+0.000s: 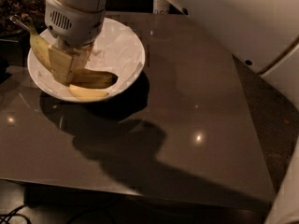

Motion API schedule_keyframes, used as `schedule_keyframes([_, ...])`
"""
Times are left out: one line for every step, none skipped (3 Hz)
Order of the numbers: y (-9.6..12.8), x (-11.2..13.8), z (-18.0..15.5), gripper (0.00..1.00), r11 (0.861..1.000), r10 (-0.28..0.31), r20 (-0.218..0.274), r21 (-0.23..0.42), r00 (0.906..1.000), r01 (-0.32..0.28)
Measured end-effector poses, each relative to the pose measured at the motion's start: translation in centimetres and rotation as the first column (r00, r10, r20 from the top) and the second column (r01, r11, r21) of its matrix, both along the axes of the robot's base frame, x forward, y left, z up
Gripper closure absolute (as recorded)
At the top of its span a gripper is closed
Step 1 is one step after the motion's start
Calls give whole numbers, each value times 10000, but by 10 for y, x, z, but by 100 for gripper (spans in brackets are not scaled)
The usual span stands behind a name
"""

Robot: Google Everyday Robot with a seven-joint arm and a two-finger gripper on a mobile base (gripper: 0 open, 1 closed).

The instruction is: Pick banana from white bowl

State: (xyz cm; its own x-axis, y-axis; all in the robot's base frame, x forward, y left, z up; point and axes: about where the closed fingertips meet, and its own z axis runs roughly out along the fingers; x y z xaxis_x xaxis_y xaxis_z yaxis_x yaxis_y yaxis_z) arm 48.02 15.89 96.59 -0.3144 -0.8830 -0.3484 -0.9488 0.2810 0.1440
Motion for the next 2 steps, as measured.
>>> schedule_keyframes([14, -15, 6, 100, 9941, 1082, 150, 66, 9940, -1083])
schedule_keyframes([14, -15, 6, 100, 9941, 1082, 150, 66, 9940, -1083])
